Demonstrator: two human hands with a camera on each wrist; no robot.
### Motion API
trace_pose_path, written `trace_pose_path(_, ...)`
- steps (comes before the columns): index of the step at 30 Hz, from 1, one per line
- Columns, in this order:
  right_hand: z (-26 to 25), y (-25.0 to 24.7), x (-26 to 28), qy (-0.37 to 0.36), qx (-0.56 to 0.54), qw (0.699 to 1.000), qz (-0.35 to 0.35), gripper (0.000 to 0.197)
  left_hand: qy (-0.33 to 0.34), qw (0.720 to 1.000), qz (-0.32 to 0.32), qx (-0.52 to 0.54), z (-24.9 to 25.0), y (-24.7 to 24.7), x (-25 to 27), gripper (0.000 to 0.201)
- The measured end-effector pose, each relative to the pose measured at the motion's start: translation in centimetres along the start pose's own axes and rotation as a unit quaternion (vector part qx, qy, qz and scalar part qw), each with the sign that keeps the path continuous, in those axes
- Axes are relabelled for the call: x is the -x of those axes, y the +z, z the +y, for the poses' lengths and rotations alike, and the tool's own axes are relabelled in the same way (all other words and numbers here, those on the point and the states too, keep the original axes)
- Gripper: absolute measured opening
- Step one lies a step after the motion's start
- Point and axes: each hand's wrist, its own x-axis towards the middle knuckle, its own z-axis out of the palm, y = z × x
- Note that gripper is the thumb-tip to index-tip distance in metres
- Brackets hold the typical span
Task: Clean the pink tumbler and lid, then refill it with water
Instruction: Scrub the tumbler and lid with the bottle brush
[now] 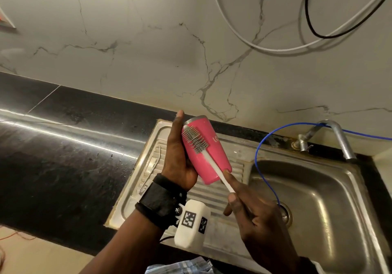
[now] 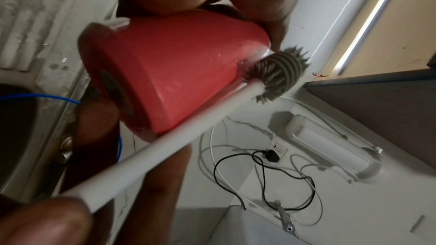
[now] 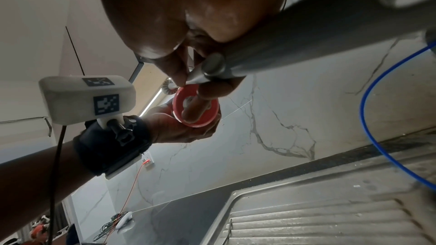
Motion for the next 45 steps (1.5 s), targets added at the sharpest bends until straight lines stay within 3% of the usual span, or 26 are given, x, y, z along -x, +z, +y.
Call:
trace_pose_path(4, 0.5, 0.2, -0.2, 0.004, 0.014, 1.0, 0.004, 0.056, -0.002, 0.998, 0.023, -0.058, 0.0, 0.0, -0.4, 0.082)
trace_pose_path(8, 1.0, 0.9, 0.1, 0.006, 0.035, 0.999, -0.023, 0.062, 0.001, 0.998, 0.043, -0.039, -0.5, -0.3, -0.9, 0.087)
trace_pose_path(13, 2.1, 0.5, 1.9, -0.004, 0.052, 0.997, -0.059, 0.069, 0.059, 0.992, 0.111, -0.016, 0.5, -0.8, -2.0, 0.073)
trace_pose_path(20, 1.2, 1.1, -0.5, 0.002, 0.064, 0.998, -0.011, 0.058, 0.077, 0.991, 0.093, -0.059, -2.3, -0.8, -2.4, 0.119)
trace_pose_path(26, 1.1, 1.1, 0.1, 0.006, 0.041, 0.999, -0.028, 0.057, 0.114, 0.986, 0.116, -0.031, 1.0, -1.2, -3.5, 0.084)
trace_pose_path(31, 1.3, 1.2, -1.2, 0.002, 0.05, 0.999, -0.003, 0.06, 0.1, 0.987, 0.109, -0.059, -0.6, -0.8, -2.6, 0.106)
trace_pose_path(34, 1.5, 1.0, -2.5, 0.007, 0.057, 0.998, 0.008, 0.062, 0.08, 0.991, 0.087, -0.056, -2.2, -0.7, -1.9, 0.1)
trace_pose_path(36, 1.7, 0.5, -2.1, 0.003, 0.052, 0.999, -0.003, 0.058, 0.085, 0.989, 0.107, -0.052, -1.4, -1.0, -2.2, 0.102)
trace_pose_path(41, 1.8, -0.1, 0.5, -0.014, 0.035, 0.999, -0.03, 0.054, 0.088, 0.988, 0.126, -0.025, 1.4, -1.5, -2.8, 0.086)
trace_pose_path(45, 1.6, 0.2, -1.2, -0.001, 0.044, 0.999, 0.007, 0.052, 0.076, 0.99, 0.1, -0.058, -1.0, -1.1, -2.2, 0.102)
